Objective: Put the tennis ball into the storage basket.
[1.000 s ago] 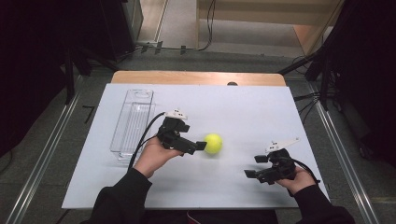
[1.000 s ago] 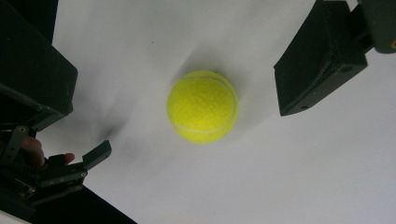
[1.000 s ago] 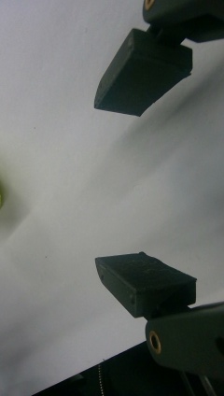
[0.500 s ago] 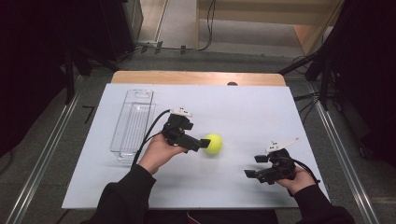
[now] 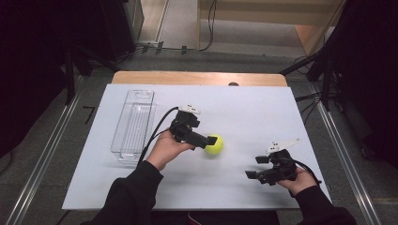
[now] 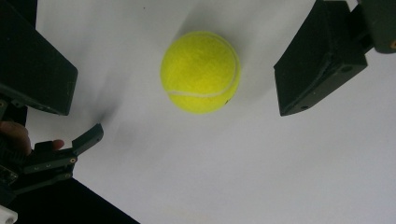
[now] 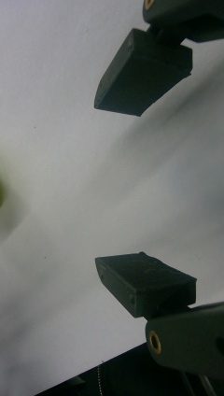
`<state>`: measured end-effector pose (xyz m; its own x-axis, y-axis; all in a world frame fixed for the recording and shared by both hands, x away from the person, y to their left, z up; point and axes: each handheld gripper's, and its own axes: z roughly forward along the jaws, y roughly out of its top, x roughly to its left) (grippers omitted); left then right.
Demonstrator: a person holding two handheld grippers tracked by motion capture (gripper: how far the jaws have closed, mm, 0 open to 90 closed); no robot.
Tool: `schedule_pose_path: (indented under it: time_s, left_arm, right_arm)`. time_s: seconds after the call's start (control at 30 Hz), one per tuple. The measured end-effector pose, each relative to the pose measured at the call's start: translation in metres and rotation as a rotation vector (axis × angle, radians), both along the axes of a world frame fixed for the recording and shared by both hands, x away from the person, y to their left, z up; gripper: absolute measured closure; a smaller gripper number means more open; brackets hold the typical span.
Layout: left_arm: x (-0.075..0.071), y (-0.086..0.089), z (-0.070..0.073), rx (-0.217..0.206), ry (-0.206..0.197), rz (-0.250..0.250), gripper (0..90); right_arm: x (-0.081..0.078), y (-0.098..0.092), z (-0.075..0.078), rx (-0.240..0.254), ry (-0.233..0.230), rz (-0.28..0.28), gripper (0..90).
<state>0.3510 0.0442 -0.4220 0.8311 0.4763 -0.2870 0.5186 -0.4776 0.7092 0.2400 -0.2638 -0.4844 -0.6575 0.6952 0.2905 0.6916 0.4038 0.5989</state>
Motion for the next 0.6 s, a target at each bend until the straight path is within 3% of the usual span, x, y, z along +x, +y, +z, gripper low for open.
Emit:
schedule_pose_path:
  time_s: [0.6]
  left_arm:
    - [0.012, -0.026, -0.001, 0.019, -0.018, -0.016, 0.0]
  right_arm:
    - [-0.001, 0.002, 0.000, -0.016, -0.007, 0.005, 19.2]
